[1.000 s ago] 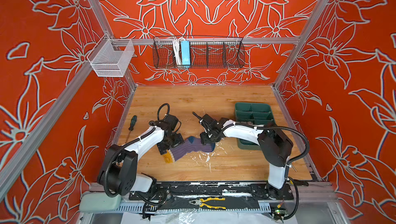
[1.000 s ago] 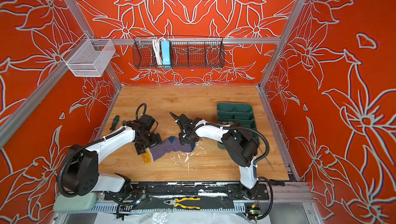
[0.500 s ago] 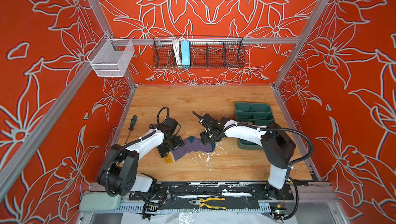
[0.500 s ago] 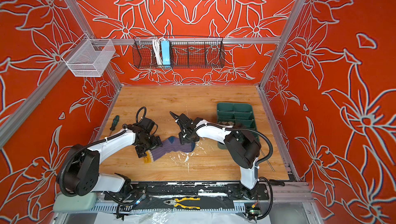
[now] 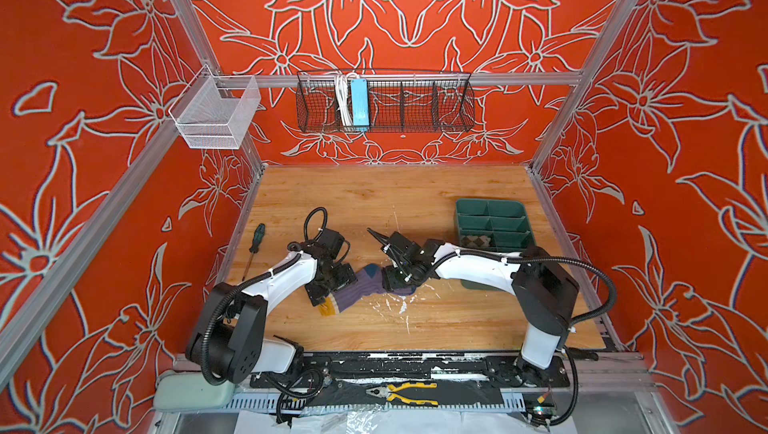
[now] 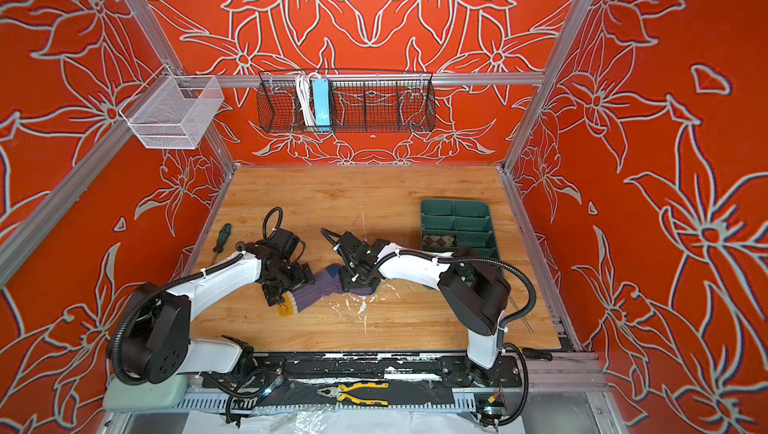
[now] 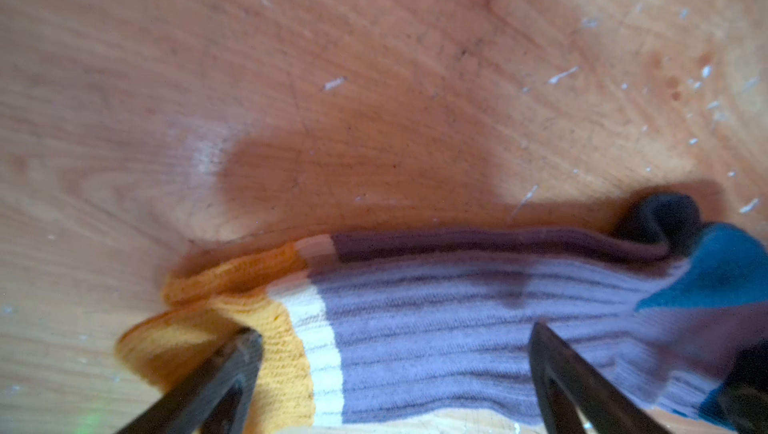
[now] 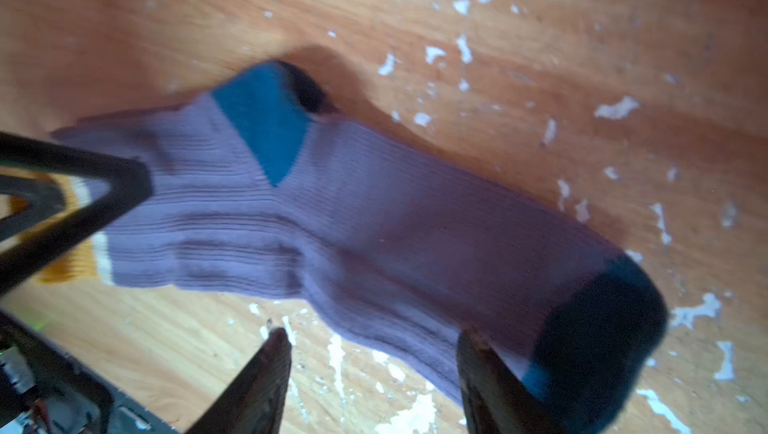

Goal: Roll the socks

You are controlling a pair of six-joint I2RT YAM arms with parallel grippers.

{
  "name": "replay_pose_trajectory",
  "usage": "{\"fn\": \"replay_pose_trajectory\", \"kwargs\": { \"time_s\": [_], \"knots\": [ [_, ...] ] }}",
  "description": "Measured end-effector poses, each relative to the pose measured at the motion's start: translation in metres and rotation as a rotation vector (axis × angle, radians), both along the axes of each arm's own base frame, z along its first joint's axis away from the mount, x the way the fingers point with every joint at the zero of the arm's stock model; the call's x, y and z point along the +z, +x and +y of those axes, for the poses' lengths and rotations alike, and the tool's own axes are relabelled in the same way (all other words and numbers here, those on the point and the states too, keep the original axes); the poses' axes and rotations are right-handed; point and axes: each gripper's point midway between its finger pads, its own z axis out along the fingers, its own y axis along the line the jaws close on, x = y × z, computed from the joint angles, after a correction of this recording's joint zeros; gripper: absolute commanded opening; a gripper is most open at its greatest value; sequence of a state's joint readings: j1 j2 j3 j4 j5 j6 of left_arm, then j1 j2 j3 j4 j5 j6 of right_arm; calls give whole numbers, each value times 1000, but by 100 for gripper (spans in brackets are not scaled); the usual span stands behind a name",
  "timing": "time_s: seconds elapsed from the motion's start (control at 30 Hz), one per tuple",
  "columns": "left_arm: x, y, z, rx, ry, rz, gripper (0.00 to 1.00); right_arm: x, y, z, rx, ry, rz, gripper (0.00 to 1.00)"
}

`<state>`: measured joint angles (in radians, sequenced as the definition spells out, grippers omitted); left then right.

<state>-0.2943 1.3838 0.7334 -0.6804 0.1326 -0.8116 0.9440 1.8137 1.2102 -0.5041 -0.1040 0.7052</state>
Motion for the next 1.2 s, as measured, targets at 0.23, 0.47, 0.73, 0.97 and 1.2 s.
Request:
{"fn": "replay_pose_trajectory", "kwargs": {
  "time_s": [0.23,0.47,0.73,0.97,1.2],
  "knots": [
    [7,4,-2,-1,-14,-37,97,-5,6,-9,-34,-37,-19,70],
    [33,21,-4,-2,-23,-119,97,-19,11,-14,-47,-65,-5,71],
    [87,49,1,-12,10,-278,97,-18,29,-18,12,-49,12,73],
    [115,58,18,24,36,-351,97,-17,80,-18,99,19,57,73],
    [108,55,25,30,53,-309,97,-17,129,-5,251,-23,0,73]
  ]
}}
